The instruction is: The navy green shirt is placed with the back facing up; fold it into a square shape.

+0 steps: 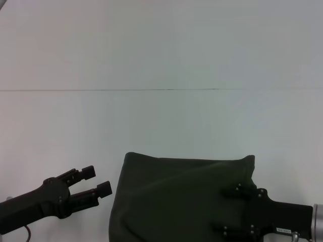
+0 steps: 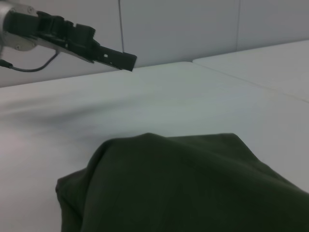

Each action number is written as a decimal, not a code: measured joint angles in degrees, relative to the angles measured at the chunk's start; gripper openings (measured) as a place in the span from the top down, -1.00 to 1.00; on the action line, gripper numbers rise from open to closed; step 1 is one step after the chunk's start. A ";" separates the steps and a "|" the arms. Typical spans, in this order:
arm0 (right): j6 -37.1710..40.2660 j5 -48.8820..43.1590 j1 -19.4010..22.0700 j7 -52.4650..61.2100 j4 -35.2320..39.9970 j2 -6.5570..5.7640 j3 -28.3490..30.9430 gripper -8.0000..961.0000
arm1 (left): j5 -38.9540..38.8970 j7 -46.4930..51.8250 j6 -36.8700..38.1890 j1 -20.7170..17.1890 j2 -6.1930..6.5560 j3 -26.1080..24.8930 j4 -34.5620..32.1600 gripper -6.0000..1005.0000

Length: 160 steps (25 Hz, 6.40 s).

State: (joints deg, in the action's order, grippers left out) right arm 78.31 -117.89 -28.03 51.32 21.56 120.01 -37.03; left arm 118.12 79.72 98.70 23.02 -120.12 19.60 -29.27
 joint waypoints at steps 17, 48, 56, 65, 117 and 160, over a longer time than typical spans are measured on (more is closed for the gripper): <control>10.17 3.77 3.18 -2.26 2.44 -0.20 3.06 -0.80 | 0.00 0.00 -0.28 0.96 -0.01 0.00 0.01 -0.89; -3.05 3.93 -17.40 -5.30 -11.26 0.90 -5.02 0.99 | -1.56 0.12 0.35 0.71 -0.13 -0.53 0.00 -0.89; -9.14 3.53 -20.33 -5.33 -16.11 1.13 -7.64 0.99 | -1.67 0.10 0.14 0.86 -0.53 -0.53 0.00 -0.89; -14.86 3.47 -20.09 -5.27 -18.59 1.18 -8.47 0.98 | -1.67 0.09 -0.05 0.98 -0.72 -0.52 0.00 -0.89; -10.89 13.81 -0.40 -0.95 -4.92 0.04 -3.58 0.98 | -1.58 0.08 -0.97 3.09 -1.46 -0.11 0.00 -0.88; 8.10 2.36 3.84 -2.27 -0.96 -0.40 -7.63 0.98 | -1.10 0.88 -2.64 3.53 -1.09 2.00 1.19 -0.86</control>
State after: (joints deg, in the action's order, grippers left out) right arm 86.42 -115.53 -24.18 49.04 20.59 119.61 -44.65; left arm 117.02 80.60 96.05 26.55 -121.21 21.60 -28.08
